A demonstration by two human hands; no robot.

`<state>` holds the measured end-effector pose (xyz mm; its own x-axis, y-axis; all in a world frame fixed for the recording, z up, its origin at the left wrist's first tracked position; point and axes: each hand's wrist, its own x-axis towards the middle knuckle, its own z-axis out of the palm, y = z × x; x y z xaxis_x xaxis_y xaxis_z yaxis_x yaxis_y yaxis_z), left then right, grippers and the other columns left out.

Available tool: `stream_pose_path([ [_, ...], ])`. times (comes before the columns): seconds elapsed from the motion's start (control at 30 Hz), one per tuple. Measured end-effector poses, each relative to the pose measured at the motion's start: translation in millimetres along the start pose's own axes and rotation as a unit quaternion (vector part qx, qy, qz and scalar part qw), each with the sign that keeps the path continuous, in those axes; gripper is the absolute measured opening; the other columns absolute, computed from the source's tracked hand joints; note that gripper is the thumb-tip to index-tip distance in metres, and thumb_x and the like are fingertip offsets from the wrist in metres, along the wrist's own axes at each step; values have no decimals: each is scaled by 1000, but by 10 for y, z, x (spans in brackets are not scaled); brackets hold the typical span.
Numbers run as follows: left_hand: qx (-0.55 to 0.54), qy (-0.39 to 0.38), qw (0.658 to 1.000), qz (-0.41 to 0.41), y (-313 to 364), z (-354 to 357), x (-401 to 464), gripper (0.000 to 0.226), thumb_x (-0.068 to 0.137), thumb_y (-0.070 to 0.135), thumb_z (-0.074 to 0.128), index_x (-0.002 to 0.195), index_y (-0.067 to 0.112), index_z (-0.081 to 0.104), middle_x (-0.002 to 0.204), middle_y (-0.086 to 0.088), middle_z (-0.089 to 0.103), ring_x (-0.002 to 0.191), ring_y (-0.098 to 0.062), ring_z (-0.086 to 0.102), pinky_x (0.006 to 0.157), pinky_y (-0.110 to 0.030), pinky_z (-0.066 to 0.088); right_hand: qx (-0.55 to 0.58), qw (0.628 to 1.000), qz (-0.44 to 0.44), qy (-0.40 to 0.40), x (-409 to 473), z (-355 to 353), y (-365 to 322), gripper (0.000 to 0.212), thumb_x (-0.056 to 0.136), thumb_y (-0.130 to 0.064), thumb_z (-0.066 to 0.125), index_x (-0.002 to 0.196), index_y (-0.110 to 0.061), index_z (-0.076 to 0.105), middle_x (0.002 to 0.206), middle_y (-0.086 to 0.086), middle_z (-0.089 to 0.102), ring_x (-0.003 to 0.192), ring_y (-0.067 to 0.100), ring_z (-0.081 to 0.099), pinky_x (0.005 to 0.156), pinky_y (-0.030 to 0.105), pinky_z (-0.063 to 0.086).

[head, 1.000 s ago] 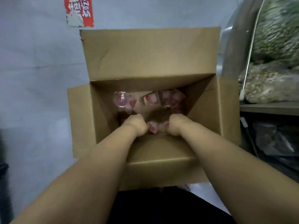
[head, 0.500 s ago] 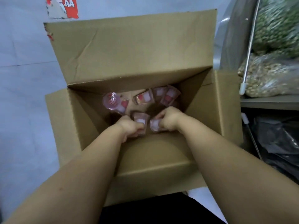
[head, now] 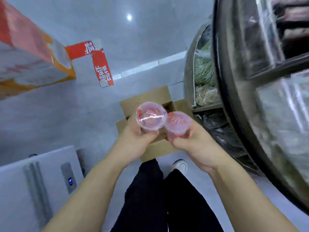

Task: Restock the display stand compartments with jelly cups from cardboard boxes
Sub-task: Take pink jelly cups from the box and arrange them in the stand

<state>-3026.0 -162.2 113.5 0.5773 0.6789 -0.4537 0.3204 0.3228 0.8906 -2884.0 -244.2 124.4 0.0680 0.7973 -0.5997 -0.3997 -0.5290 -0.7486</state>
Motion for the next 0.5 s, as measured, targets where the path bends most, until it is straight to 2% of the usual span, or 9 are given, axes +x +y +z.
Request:
stream_pose_path([
  [0.13,32,-27,993,114,1192,112,-440,47,69,6,68,104,26,44,91,33,56,87,10,56,75,-7,42,-36,992,-115,38,-840,163,-947,40,66,-2,68,102,-15,58,81,-9,66,71,1,61,63,13,47],
  [0.2,52,-33,984,168,1606,217,-588,51,67,9,74,102,24,41,89,32,55,84,10,55,74,-8,43,-65,980,-171,81,-1208,158,-1237,41,68,1,67,104,-16,57,82,-12,66,74,-1,61,66,12,47],
  [0.33,80,-71,968,225,2094,582,-818,41,70,9,76,95,25,49,94,16,63,88,3,59,75,-8,43,-141,942,-251,170,-1954,-17,-1521,60,69,10,63,113,-29,50,95,-27,61,86,-9,58,72,6,43],
  [0.4,90,-101,958,252,2262,836,-866,40,72,5,75,96,26,52,101,8,65,94,-2,61,79,-9,43,-148,926,-268,221,-2293,-166,-1566,66,66,12,60,116,-29,49,97,-27,59,85,-8,57,71,5,43],
  [0.5,99,-139,937,304,2485,1284,-919,38,72,-1,70,99,21,54,99,12,63,94,0,59,80,-8,41,-139,905,-289,281,-2731,-395,-1606,62,60,10,55,112,-25,48,92,-29,57,80,-11,55,68,3,41],
])
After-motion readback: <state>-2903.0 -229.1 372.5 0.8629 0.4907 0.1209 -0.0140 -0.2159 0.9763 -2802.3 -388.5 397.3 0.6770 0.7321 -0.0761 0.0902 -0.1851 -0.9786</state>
